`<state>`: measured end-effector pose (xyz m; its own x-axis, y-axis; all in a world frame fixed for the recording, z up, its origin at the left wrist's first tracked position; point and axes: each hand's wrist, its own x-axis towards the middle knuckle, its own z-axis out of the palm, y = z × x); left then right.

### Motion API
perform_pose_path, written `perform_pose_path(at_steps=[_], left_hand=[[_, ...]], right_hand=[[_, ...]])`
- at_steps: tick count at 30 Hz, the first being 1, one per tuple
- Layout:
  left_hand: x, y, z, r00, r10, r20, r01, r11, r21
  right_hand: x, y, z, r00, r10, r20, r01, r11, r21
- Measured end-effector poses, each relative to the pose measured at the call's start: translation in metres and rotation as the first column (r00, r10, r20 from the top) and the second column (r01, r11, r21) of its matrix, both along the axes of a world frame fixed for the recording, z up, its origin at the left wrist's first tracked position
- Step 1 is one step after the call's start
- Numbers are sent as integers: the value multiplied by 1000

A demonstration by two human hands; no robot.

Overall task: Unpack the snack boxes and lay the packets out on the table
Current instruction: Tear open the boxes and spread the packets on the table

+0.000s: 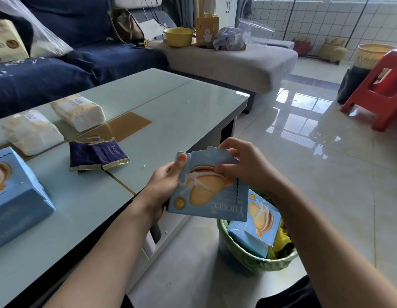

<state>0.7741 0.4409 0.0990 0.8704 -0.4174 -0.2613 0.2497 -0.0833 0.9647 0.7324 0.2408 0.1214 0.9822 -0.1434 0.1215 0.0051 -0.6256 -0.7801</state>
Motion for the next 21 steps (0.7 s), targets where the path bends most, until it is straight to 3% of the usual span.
perform_pose_path(at_steps=[4, 16, 21], left_hand=[[1, -4, 3, 999, -16, -49, 16, 1000, -10], [0, -12, 1, 993, -100, -58, 100, 995, -14], [3, -2, 3, 962, -240, -131, 196, 939, -282]], right_hand=[[-3, 1, 0, 994, -43, 95, 50, 997, -64], [-15, -6, -2, 982, -124, 145, 134, 989, -57], [-15, -22, 3, 951, -283, 125, 261, 951, 165]])
